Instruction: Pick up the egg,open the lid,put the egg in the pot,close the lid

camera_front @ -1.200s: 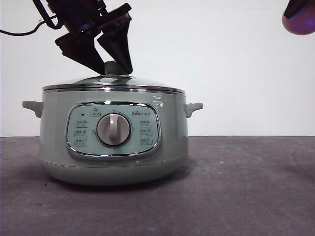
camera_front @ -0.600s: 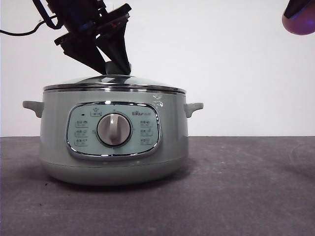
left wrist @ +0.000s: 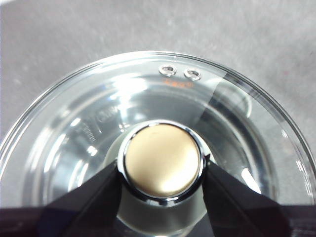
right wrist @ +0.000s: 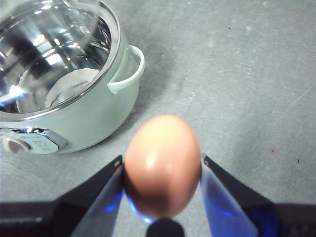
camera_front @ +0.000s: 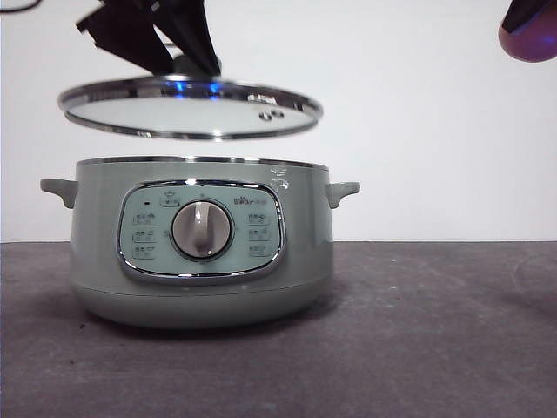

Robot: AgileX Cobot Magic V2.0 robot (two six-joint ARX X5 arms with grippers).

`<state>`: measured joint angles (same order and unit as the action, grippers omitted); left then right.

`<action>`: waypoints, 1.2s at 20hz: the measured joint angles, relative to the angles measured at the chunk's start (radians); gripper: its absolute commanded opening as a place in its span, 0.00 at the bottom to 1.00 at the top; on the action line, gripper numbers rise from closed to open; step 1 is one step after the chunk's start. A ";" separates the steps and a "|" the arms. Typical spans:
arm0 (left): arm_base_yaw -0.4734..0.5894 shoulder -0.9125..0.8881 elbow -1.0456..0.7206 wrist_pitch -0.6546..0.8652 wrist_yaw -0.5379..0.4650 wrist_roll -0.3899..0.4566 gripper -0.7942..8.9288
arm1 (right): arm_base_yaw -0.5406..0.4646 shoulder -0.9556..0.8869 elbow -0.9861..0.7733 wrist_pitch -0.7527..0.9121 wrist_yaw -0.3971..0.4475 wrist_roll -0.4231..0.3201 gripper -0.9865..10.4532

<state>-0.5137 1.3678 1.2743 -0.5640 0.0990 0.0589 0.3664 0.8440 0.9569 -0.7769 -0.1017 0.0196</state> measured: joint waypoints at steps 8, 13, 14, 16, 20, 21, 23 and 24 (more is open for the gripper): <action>0.000 -0.280 -0.001 -0.119 -0.031 -0.029 0.07 | 0.013 0.046 0.000 0.148 -0.154 0.003 0.08; 0.000 -0.465 -0.001 -0.291 -0.086 -0.046 0.07 | 0.116 0.267 0.106 0.254 -0.158 0.015 0.08; 0.000 -0.496 -0.001 -0.322 -0.097 -0.050 0.07 | 0.143 0.325 0.149 0.269 -0.158 0.014 0.08; 0.000 -0.545 -0.001 -0.377 -0.127 -0.053 0.07 | 0.196 0.451 0.245 0.278 -0.158 0.006 0.08; 0.000 -0.634 -0.001 -0.469 -0.151 -0.079 0.07 | 0.278 0.731 0.448 0.280 -0.156 -0.036 0.08; 0.000 -0.652 -0.001 -0.480 -0.150 -0.081 0.07 | 0.293 0.795 0.494 0.280 -0.155 -0.048 0.08; 0.000 -0.673 -0.001 -0.496 -0.150 -0.092 0.07 | 0.321 0.911 0.575 0.283 -0.143 -0.077 0.08; 0.000 -0.682 -0.001 -0.505 -0.150 -0.098 0.07 | 0.335 0.976 0.615 0.290 -0.128 -0.100 0.08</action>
<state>-0.5137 0.6853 1.2732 -1.0695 -0.0509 -0.0387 0.7017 1.8202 1.5719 -0.4866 -0.2295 -0.0803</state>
